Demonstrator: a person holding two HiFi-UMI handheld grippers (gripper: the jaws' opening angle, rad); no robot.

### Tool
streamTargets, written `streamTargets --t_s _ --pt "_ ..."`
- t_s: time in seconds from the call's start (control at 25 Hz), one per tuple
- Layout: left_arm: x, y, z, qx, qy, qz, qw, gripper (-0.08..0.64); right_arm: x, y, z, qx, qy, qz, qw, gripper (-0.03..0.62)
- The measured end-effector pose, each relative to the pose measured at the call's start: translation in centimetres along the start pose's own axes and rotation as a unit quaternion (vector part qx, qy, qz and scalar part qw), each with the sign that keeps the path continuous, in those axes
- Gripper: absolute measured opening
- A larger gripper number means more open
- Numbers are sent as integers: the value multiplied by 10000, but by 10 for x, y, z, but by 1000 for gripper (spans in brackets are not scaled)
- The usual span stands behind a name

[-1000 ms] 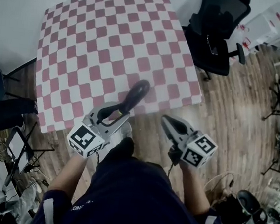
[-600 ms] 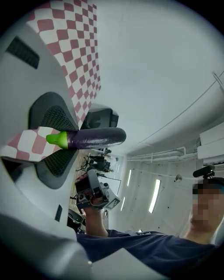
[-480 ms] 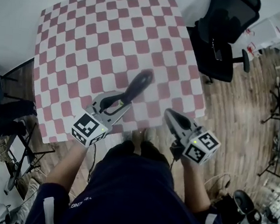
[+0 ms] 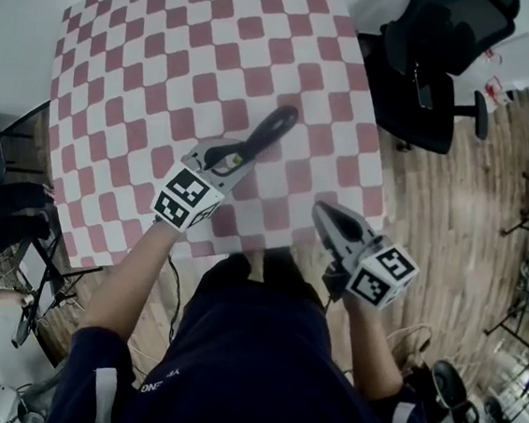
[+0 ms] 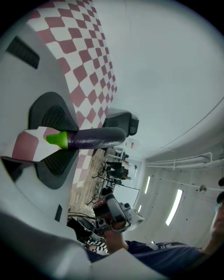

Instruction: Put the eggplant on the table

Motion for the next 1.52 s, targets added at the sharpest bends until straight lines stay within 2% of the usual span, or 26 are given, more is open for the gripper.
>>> streamTargets --t_s 0.28,0.48,0.68,0.88,1.08,1.2,1.28,1.4,1.52 --pt "-9 89 32 170 107 971 9951 147 -3 -11 -55 -55 302 215 9993 18" --pt "-9 129 48 313 412 1582 9861 147 -3 -19 -80 -99 453 299 9985 18" --pt "-11 152 56 310 420 2246 9731 147 -1 -23 -95 -106 530 349 9979 18" --pt "-13 162 59 276 421 2702 9615 149 1 -22 -101 -67 543 396 9977 18" --pt "-17 165 59 232 446 2816 9582 158 4 -21 -103 -27 521 431 9977 18" --pt "-17 164 57 151 432 2809 9586 224 4 -20 -102 10 523 438 9977 18" --pt "-15 160 56 189 456 2773 9595 236 5 -18 -101 46 524 421 9977 18" --pt "-6 148 54 287 458 2599 9641 249 7 -15 -99 107 495 395 9979 18" --pt "10 128 50 376 459 2249 9726 249 8 -13 -93 149 474 346 9982 18"
Point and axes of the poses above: the fingertips, and each gripper's own axes: y forward along the fingers, z to its left, x out of its top, the point moved 9 cm from there along -y, backward along the fingers, and after that the axes turned 2 degrees about x, right-handed, at the moved point
